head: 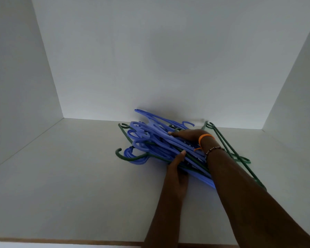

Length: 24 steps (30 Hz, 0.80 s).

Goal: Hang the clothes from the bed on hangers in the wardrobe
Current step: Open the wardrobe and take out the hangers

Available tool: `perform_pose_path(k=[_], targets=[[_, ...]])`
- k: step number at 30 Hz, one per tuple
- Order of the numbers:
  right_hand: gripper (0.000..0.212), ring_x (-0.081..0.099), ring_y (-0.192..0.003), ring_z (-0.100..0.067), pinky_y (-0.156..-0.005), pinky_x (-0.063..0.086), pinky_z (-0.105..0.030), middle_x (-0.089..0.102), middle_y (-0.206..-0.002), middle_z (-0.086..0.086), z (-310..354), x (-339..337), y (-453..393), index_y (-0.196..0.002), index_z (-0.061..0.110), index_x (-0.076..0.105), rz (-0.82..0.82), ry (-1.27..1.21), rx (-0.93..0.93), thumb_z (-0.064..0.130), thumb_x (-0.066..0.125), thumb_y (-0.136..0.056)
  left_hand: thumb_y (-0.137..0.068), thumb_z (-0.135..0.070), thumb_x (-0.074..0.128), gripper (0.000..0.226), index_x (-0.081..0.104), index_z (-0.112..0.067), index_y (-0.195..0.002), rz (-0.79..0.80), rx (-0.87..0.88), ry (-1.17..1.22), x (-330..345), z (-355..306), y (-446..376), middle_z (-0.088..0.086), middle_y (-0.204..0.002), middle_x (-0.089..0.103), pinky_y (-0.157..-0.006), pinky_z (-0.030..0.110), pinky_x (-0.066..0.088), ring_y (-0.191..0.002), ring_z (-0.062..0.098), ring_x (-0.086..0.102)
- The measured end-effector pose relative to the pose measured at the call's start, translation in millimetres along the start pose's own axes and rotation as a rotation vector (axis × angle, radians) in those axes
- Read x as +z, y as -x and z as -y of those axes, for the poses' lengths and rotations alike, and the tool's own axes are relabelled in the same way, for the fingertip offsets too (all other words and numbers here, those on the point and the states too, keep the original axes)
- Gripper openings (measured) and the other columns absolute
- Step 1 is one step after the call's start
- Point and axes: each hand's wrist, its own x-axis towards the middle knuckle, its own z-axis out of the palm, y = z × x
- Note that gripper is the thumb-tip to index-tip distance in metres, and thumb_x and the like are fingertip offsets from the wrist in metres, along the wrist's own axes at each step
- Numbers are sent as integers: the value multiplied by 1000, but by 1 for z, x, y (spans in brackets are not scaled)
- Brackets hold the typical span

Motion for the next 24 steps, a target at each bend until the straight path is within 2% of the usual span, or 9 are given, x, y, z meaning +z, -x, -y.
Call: perform_pose_path(k=[3, 5, 7, 11, 14, 17, 20, 22, 24], targets=[[124, 53, -117, -31, -95, 48, -45, 47, -139, -2, -12, -6, -15, -136, 32, 45, 41, -56, 46, 91, 65, -29, -81, -29, 69, 62, 49, -9, -135, 71, 46, 37, 0, -4, -6, 21, -131, 56, -107, 53, 36, -125, 37, 50], [118, 57, -113, -28, -96, 48, -43, 52, -133, -1, -11, -5, 11, -131, 32, 51, 27, -95, -23, 91, 64, -31, -65, -39, 84, 87, 47, -10, -138, 107, 28, 27, 2, -7, -2, 21, -134, 54, -108, 53, 35, -127, 36, 48], [112, 57, -111, -27, -99, 46, -43, 54, -130, -3, -6, 2, 43, -131, 29, 53, 44, -86, -80, 91, 60, -37, -54, -43, 89, 100, 46, -11, -138, 117, 13, -10, 4, -4, 7, 21, -133, 55, -105, 52, 40, -126, 37, 49], [116, 61, -102, -26, -97, 48, -44, 60, -122, -7, -5, 10, 52, -125, 27, 58, 18, -8, -136, 98, 51, -33, -46, -45, 92, 114, 40, -16, -143, 67, -4, -35, -2, -1, 9, 20, -132, 56, -96, 50, 48, -123, 37, 52], [116, 59, -100, -24, -94, 49, -41, 60, -120, -5, -2, 12, 66, -121, 29, 60, -61, 6, -231, 100, 46, -30, -48, -44, 92, 112, 38, -22, -143, 86, 59, -67, 0, -2, 18, 18, -131, 56, -87, 50, 54, -120, 37, 55], [101, 60, -103, -26, -96, 47, -43, 61, -121, -5, 5, 11, 86, -112, 36, 63, -133, -23, -331, 100, 44, -36, -49, -46, 90, 107, 39, -22, -141, 102, 173, -179, 10, -11, 25, 18, -129, 58, -80, 47, 56, -115, 37, 58], [88, 62, -101, -25, -96, 47, -43, 64, -119, -4, 13, 4, 100, -113, 39, 62, -147, 8, -439, 97, 42, -50, -54, -52, 85, 102, 42, -20, -140, 80, 293, -274, 22, -22, 27, 20, -127, 59, -89, 53, 52, -114, 39, 58], [65, 61, -100, -22, -96, 46, -38, 63, -119, -3, 20, -2, 110, -116, 37, 59, -87, 60, -510, 82, 45, -71, -57, -55, 82, 98, 43, -20, -139, 59, 328, -304, 27, -29, 28, 20, -127, 59, -92, 54, 49, -114, 39, 58], [48, 59, -93, -20, -89, 44, -31, 61, -108, -2, 23, -6, 115, -117, 26, 59, -43, 116, -520, 62, 46, -87, -61, -57, 78, 93, 44, -18, -139, 61, 315, -345, 26, -34, 31, 19, -127, 59, -88, 50, 51, -113, 37, 58]])
